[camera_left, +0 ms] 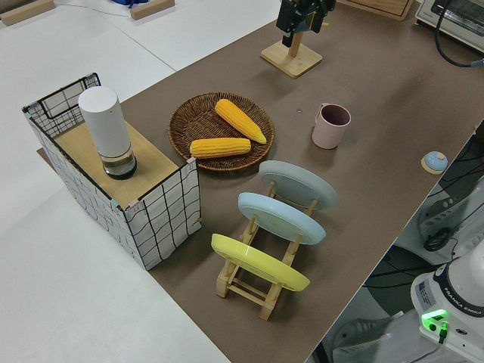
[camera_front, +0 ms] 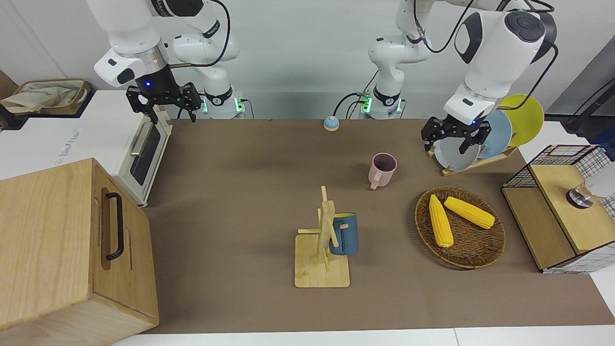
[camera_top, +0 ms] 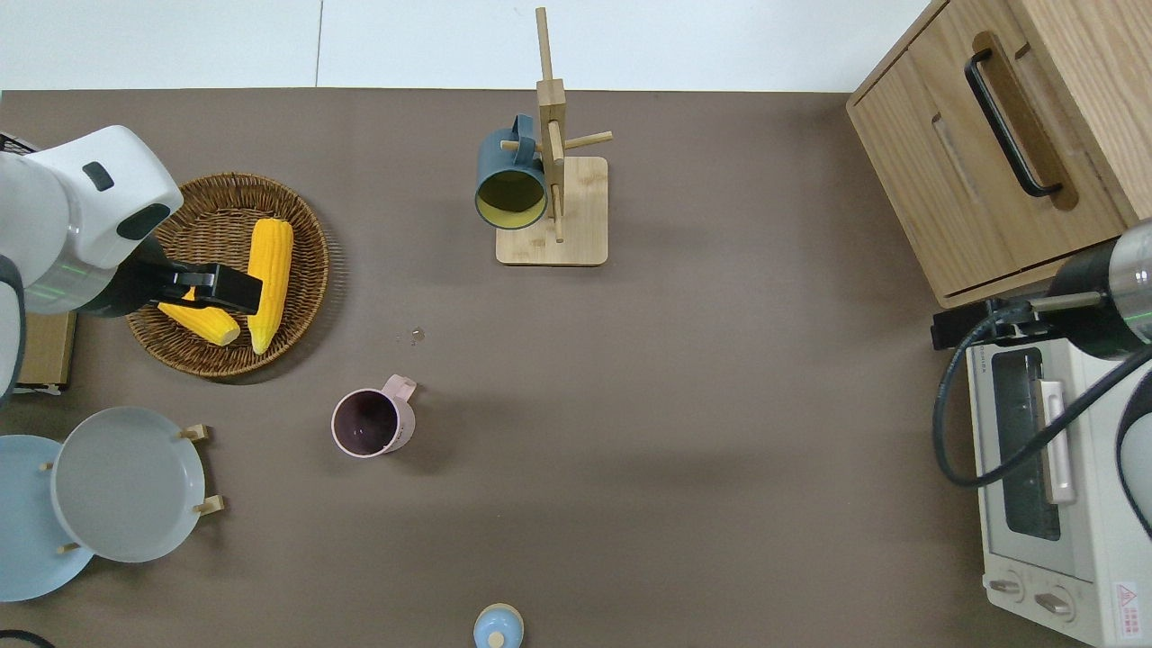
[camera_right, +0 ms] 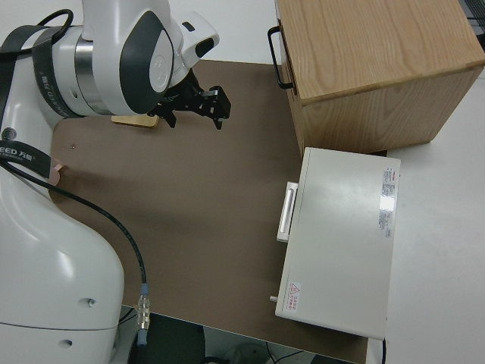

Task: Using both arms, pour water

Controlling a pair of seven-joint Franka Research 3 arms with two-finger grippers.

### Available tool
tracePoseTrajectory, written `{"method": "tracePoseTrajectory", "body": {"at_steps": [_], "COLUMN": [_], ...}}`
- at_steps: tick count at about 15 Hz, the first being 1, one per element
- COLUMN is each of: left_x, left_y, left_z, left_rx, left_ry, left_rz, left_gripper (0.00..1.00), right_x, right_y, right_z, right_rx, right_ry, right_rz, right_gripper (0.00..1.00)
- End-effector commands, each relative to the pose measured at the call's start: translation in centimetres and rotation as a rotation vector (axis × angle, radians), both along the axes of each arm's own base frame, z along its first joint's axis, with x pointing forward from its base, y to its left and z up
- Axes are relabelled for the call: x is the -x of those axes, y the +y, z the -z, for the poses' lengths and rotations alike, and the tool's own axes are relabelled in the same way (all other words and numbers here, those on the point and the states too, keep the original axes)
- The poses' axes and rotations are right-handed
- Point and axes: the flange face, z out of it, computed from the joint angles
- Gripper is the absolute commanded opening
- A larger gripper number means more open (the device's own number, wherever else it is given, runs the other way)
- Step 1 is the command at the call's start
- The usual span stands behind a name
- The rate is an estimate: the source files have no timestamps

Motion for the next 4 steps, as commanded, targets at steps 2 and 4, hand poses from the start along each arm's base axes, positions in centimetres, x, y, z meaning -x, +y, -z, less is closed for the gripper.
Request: {"method": "tracePoseTrajectory", "body": {"at_steps": [2,4], "left_x": [1.32,1.35], "left_y": [-1.11,-1.01], "left_z": [-1.81,-1.90], "left_rx": [-0.034,-0.034], "left_ry": [-0.009,-0.010], "left_rz": [-0.014,-0.014], "left_gripper": [1.00,1.00], "right_x": [0.21,0.21], "right_y": [0.00,0.00], "right_z": [-0.46,-0.46], "right_rx": [-0.015,-0.015], "right_ry": [-0.007,-0.007], "right_rz": [-0.015,-0.015], "right_gripper": [0.992,0.992]}}
